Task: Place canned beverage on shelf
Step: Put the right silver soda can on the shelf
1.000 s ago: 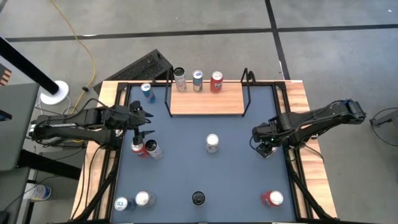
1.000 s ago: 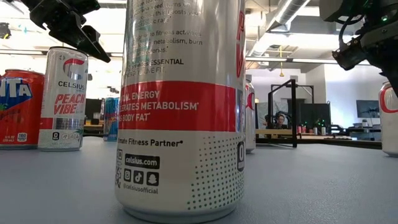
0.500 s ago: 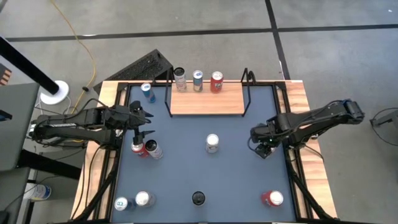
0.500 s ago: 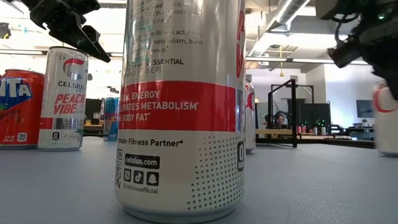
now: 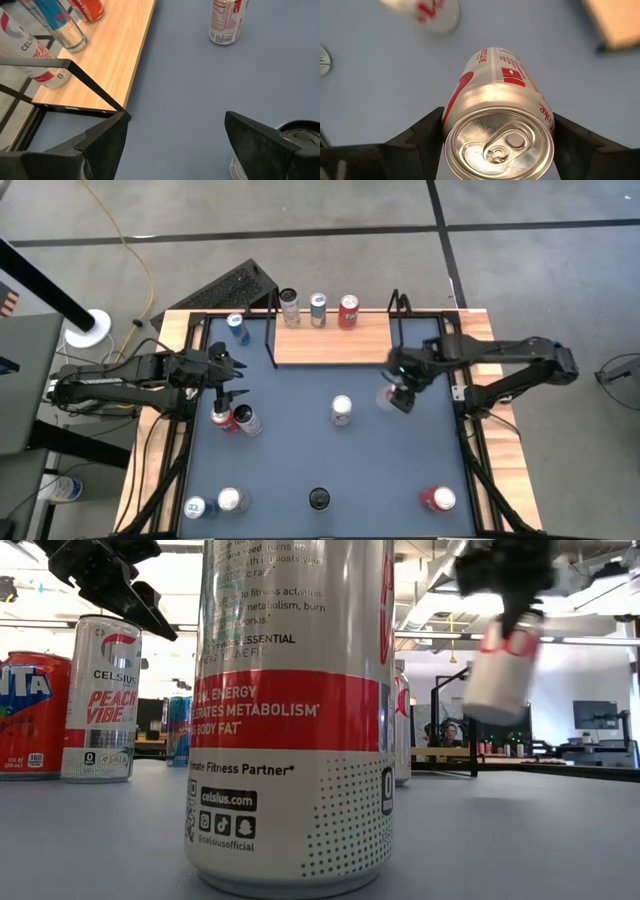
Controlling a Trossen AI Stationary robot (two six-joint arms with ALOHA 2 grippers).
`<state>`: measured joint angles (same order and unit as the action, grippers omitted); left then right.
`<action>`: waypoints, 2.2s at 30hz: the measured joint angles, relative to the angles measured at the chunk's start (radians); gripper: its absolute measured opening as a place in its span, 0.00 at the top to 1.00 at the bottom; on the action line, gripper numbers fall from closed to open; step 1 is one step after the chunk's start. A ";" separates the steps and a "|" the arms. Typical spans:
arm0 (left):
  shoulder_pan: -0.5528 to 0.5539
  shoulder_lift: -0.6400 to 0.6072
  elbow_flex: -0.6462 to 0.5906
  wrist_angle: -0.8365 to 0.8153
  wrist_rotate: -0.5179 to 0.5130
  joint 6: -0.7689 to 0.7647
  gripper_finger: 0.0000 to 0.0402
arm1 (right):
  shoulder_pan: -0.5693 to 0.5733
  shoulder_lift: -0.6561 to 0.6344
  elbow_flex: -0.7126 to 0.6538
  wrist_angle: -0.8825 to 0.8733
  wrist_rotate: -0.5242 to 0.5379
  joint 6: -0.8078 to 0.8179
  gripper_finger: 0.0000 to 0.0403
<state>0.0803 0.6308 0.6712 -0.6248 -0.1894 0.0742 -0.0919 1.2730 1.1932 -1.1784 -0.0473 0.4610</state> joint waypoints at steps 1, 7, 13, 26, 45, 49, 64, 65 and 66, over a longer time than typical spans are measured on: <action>0.000 0.000 0.000 -0.002 0.000 -0.002 0.20 | -0.019 0.032 0.039 -0.002 0.000 -0.053 0.28; 0.000 0.000 0.000 -0.010 0.000 -0.006 0.20 | -0.140 0.232 0.289 -0.049 -0.002 -0.370 0.28; 0.000 0.000 0.000 -0.012 0.000 -0.007 0.20 | -0.269 0.438 0.530 -0.148 -0.003 -0.608 0.28; 0.000 0.000 0.000 -0.013 -0.001 -0.007 0.20 | -0.525 0.683 0.677 -0.240 -0.003 -0.808 0.28; 0.000 0.000 0.000 -0.012 -0.020 -0.004 0.20 | -0.593 0.695 0.678 -0.273 -0.002 -0.829 0.20; 0.000 0.000 0.000 -0.012 -0.020 -0.004 0.20 | -0.588 0.694 0.678 -0.277 0.001 -0.829 0.19; 0.000 0.000 0.000 -0.012 -0.020 -0.004 0.20 | -0.584 0.694 0.678 -0.270 0.006 -0.852 0.18; 0.000 0.000 0.000 -0.012 -0.020 -0.004 0.20 | -0.584 0.694 0.678 -0.270 0.006 -0.852 0.18; 0.000 0.000 0.000 -0.012 -0.019 -0.004 0.20 | -0.584 0.694 0.678 -0.270 0.007 -0.853 0.18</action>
<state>0.0799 0.6308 0.6712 -0.6373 -0.2089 0.0700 -0.6758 1.9675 1.8709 -1.4488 -0.0406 -0.3916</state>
